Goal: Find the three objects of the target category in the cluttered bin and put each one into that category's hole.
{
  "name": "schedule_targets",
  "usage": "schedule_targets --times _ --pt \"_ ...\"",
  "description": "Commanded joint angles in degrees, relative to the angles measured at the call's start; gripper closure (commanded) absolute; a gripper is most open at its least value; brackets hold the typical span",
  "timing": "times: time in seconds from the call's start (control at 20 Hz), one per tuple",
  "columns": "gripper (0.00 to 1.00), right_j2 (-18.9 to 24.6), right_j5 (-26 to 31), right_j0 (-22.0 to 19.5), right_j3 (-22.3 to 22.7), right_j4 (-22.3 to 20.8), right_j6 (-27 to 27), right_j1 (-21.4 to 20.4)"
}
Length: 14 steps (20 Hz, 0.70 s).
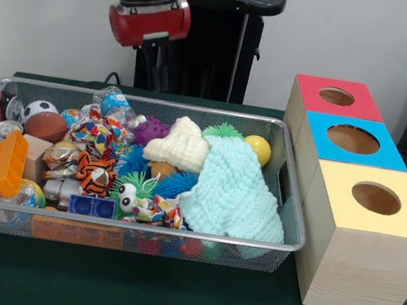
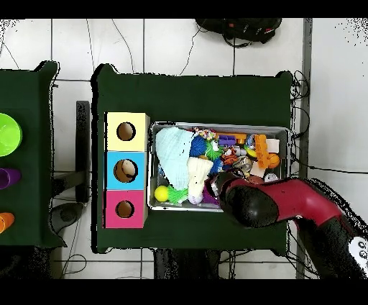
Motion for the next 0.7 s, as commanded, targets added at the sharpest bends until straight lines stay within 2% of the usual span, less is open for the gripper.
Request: schedule_targets --times 0.05,0.1,0.15,0.5,0.7 --pt "1.0 -2.8 -3.5 -1.9 -4.9 -9.3 -8.9 10.1" --pt "1.0 -2.3 -3.7 -3.0 -4.3 -9.7 -9.5 10.4" --pt "0.0 -1.5 -3.2 -4.0 -3.9 -10.2 -9.6 10.7" --pt "0.0 0.7 0.5 -7.8 -3.1 -9.4 -12.8 12.0" --pt "0.0 1.7 3.3 -8.6 -3.7 -9.1 -14.5 11.6"
